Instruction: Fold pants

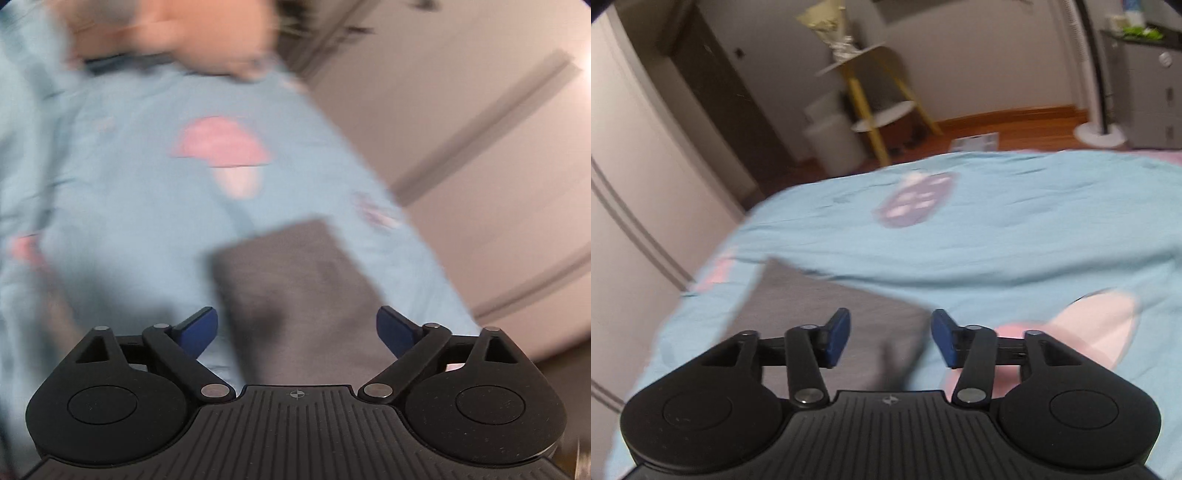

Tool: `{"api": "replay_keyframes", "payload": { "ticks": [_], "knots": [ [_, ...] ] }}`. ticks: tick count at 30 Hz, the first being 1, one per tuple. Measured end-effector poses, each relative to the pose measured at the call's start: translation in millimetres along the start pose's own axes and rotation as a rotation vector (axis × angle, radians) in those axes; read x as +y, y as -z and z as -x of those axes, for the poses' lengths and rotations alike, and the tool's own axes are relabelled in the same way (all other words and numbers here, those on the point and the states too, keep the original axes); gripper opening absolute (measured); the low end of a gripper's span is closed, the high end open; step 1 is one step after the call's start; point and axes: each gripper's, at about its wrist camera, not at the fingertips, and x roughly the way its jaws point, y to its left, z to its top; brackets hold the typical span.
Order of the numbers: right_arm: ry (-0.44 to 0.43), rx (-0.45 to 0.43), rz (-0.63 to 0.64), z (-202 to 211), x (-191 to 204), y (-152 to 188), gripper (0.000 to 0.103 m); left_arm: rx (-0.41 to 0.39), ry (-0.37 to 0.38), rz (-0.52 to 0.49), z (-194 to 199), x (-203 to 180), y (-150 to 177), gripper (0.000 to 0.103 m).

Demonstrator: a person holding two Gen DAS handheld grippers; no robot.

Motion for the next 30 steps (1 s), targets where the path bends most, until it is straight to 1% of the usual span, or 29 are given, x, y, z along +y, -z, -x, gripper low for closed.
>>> {"api": "replay_keyframes", "payload": {
  "ticks": [3,4,5,7,8,9,10,11,13,14,15,16,18,19,20,22,23,24,25,26,27,29,30],
  "knots": [
    [-0.157,0.041,0.031,-2,47,27,0.057,0.090,0.100,-0.195,-28,-61,22,0.097],
    [-0.247,0.085,0.033,-7,64,41,0.064,0.124,0.127,-0.246,-40,-80,32,0.097],
    [-0.315,0.129,0.025,-12,75,52,0.070,0.167,0.150,-0.286,-54,-98,42,0.097],
    [-0.427,0.249,-0.014,-29,92,80,0.071,0.260,0.212,-0.339,-85,-132,63,0.097],
    [-0.450,0.306,-0.048,-38,94,92,0.071,0.309,0.227,-0.348,-97,-143,73,0.097],
    [-0.439,0.359,-0.081,-46,92,104,0.071,0.366,0.250,-0.349,-115,-155,81,0.097],
    [-0.412,0.408,-0.088,-54,90,114,0.070,0.415,0.258,-0.347,-131,-164,89,0.095],
    [-0.403,0.415,-0.072,-57,89,115,0.068,0.460,0.243,-0.349,-147,-173,97,0.094],
    [-0.423,0.415,-0.072,-59,87,109,0.068,0.529,0.244,-0.369,-176,-190,110,0.092],
    [-0.427,0.418,-0.085,-60,84,109,0.068,0.535,0.232,-0.379,-186,-196,112,0.091],
    [-0.432,0.416,-0.097,-62,81,110,0.068,0.517,0.182,-0.400,-193,-201,115,0.088],
    [-0.435,0.409,-0.100,-62,80,111,0.068,0.492,0.112,-0.433,-199,-207,115,0.087],
    [-0.432,0.405,-0.078,-62,83,111,0.068,0.456,0.036,-0.489,-205,-217,110,0.086],
    [-0.431,0.403,-0.062,-62,85,111,0.069,0.405,-0.021,-0.535,-203,-223,105,0.082],
    [-0.430,0.400,-0.047,-59,86,112,0.069,0.332,-0.090,-0.599,-199,-228,100,0.080],
    [-0.435,0.400,-0.042,-55,89,117,0.070,0.176,-0.223,-0.731,-183,-237,96,0.082],
    [-0.438,0.401,-0.048,-56,88,117,0.070,0.135,-0.248,-0.778,-175,-239,95,0.083],
    [-0.439,0.401,-0.051,-60,91,117,0.071,0.133,-0.192,-0.820,-165,-240,96,0.088],
    [-0.441,0.402,-0.052,-60,92,117,0.071,0.168,-0.108,-0.856,-156,-240,101,0.092],
    [-0.444,0.402,-0.049,-61,94,117,0.074,0.202,-0.054,-0.886,-149,-239,109,0.093],
    [-0.450,0.404,-0.046,-62,95,117,0.076,0.222,-0.040,-0.927,-143,-240,121,0.094],
    [-0.461,0.410,-0.022,-62,100,117,0.085,0.246,-0.066,-0.991,-148,-245,144,0.096],
    [-0.463,0.411,-0.007,-63,103,117,0.087,0.271,-0.079,-1.001,-155,-246,152,0.096]
  ]
}}
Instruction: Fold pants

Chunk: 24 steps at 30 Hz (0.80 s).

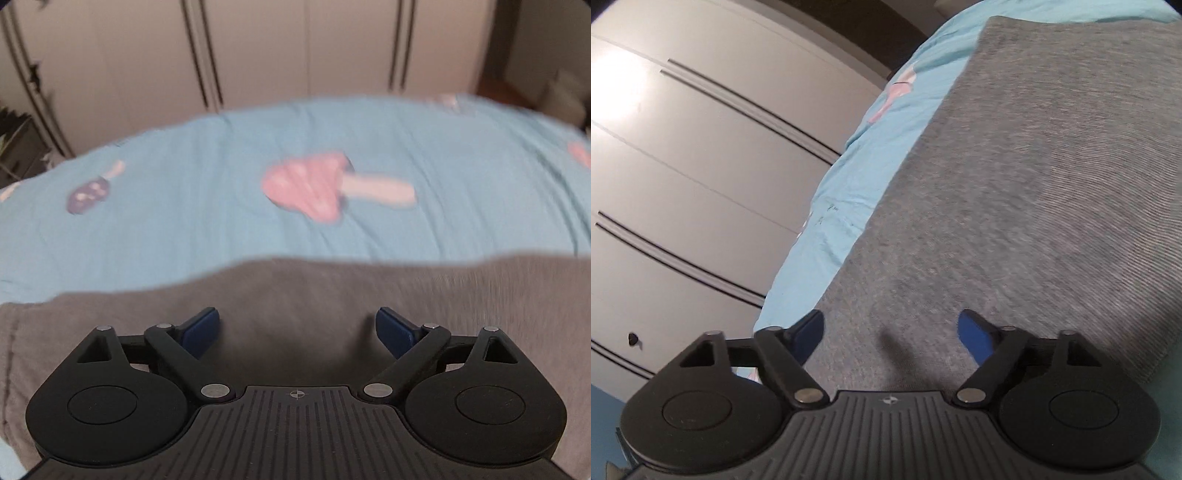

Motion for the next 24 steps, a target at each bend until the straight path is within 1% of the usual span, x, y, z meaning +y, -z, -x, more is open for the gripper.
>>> {"api": "replay_keyframes", "payload": {
  "ticks": [1,2,3,4,6,7,8,9,11,12,15,17,19,21,22,24],
  "knots": [
    [0.005,0.006,0.021,-2,4,0,0.090,0.037,-0.001,-0.001,-11,-8,-1,0.095],
    [0.010,0.012,0.037,-3,7,1,0.094,0.077,-0.024,0.008,-24,-14,-2,0.095],
    [0.012,0.019,0.053,-6,10,1,0.096,0.094,-0.065,0.028,-36,-9,-1,0.098],
    [0.014,0.024,0.066,-7,12,2,0.098,0.088,-0.107,0.065,-40,-4,-1,0.099],
    [0.023,0.026,0.080,-7,14,3,0.098,0.046,-0.158,0.160,-31,1,-2,0.099],
    [0.021,0.027,0.077,-7,14,2,0.098,0.028,-0.183,0.182,-22,2,-2,0.098],
    [0.017,0.026,0.071,-7,13,1,0.098,0.013,-0.194,0.176,-12,1,-2,0.098],
    [0.008,0.025,0.060,-6,10,1,0.098,-0.001,-0.188,0.162,-1,2,2,0.098],
    [-0.010,0.022,0.040,-8,7,-1,0.098,-0.023,-0.146,0.139,21,1,14,0.098],
    [-0.015,0.022,0.036,-8,6,-1,0.098,-0.033,-0.125,0.140,26,0,17,0.098],
    [-0.004,0.023,0.057,-11,10,-1,0.098,-0.072,-0.066,0.188,49,2,51,0.099],
    [0.006,0.025,0.071,-12,12,-1,0.098,-0.073,-0.038,0.239,60,8,81,0.100],
    [-0.007,0.030,0.059,-11,10,-2,0.098,-0.034,-0.044,0.282,56,10,98,0.100],
    [-0.055,0.053,0.021,-7,2,-8,0.098,0.019,-0.075,0.336,48,15,114,0.100],
    [-0.089,0.058,-0.025,-2,-6,-12,0.098,0.021,-0.077,0.357,45,18,121,0.100],
    [-0.131,0.059,-0.108,13,-20,-19,0.097,0.002,-0.078,0.397,43,25,134,0.100]
  ]
}}
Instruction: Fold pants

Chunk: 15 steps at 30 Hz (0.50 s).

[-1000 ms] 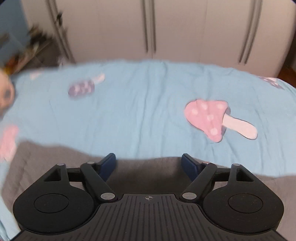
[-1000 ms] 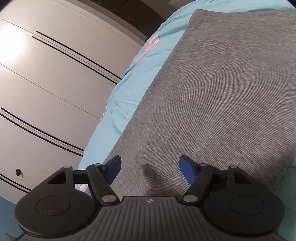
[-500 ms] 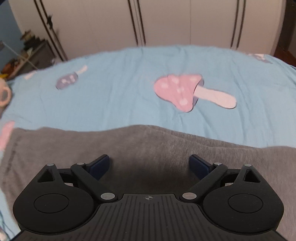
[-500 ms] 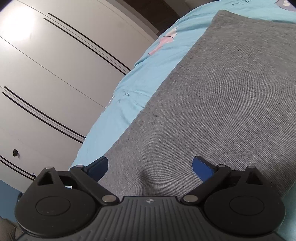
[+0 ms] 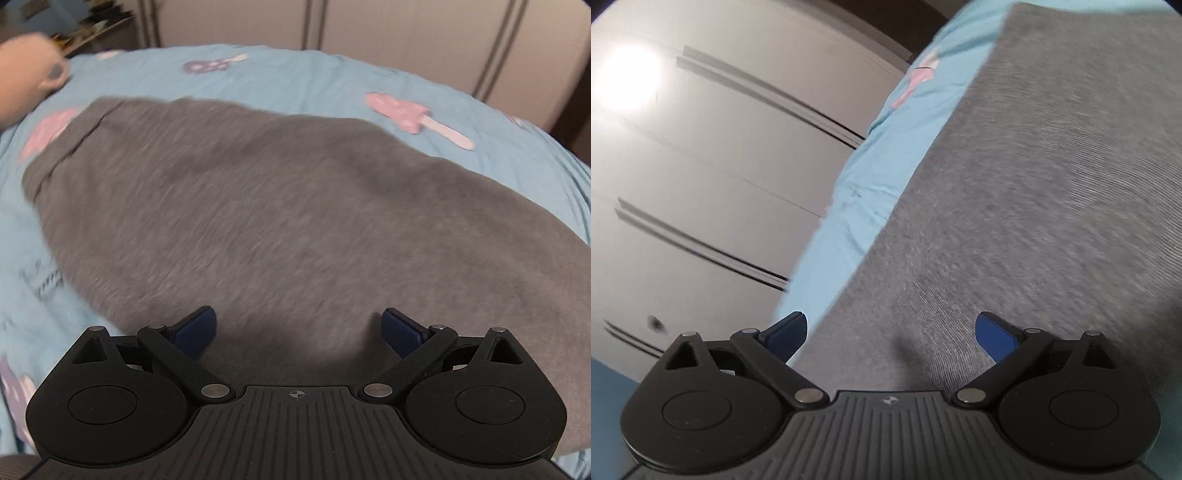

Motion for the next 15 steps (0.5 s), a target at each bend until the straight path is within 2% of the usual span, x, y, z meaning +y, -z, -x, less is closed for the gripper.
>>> {"api": "replay_keyframes", "payload": {
  "ticks": [1,3,6,7,8,10,12,13,15],
  "knots": [
    [-0.013,-0.015,-0.032,11,-5,-4,0.097,-0.006,0.009,0.011,0,3,2,0.100],
    [0.013,-0.048,-0.050,36,-16,-16,0.097,-0.011,0.010,0.012,2,2,0,0.100],
    [0.122,-0.139,-0.010,78,-40,-36,0.094,-0.012,-0.003,-0.010,0,-3,-1,0.100],
    [0.145,-0.180,-0.005,99,-53,-45,0.083,-0.012,-0.009,-0.019,-2,-4,0,0.100],
    [0.152,-0.210,-0.028,116,-64,-50,0.065,-0.012,-0.018,-0.029,-3,-6,2,0.101],
    [0.236,-0.286,-0.071,152,-85,-59,0.051,-0.013,-0.041,-0.047,-6,-11,2,0.101],
    [0.335,-0.361,-0.058,181,-98,-60,0.050,-0.020,-0.058,-0.060,-8,-15,3,0.102],
    [0.303,-0.360,-0.077,188,-107,-60,0.050,-0.021,-0.061,-0.061,-9,-16,3,0.102],
    [0.185,-0.325,-0.148,195,-125,-59,0.050,-0.021,-0.062,-0.053,-10,-15,3,0.102]
  ]
}}
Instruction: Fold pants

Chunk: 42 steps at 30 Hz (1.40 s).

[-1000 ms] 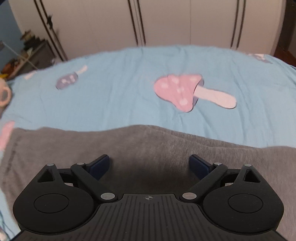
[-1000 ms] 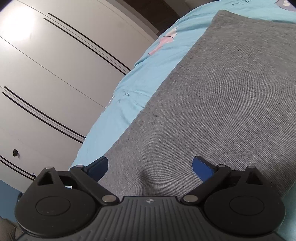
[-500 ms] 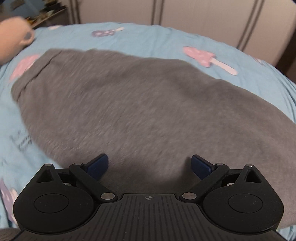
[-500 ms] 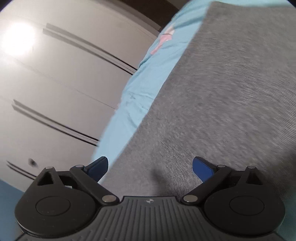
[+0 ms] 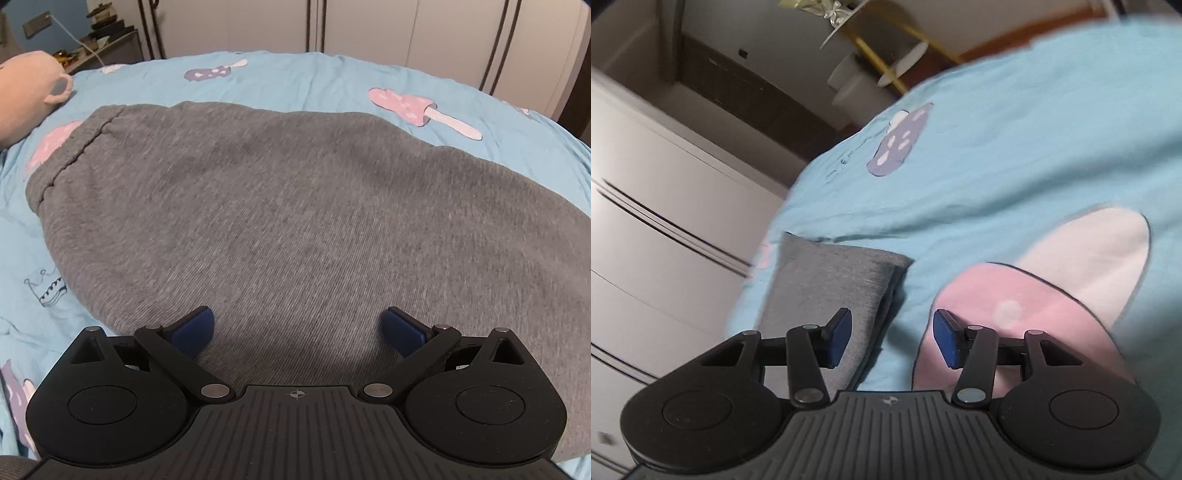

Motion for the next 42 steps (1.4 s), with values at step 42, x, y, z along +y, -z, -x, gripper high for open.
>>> {"api": "replay_keyframes", "payload": {
  "ticks": [42],
  "knots": [
    [-0.037,-0.003,0.094,-67,13,-5,0.015,0.002,-0.006,0.013,-5,1,-3,0.103]
  ]
}}
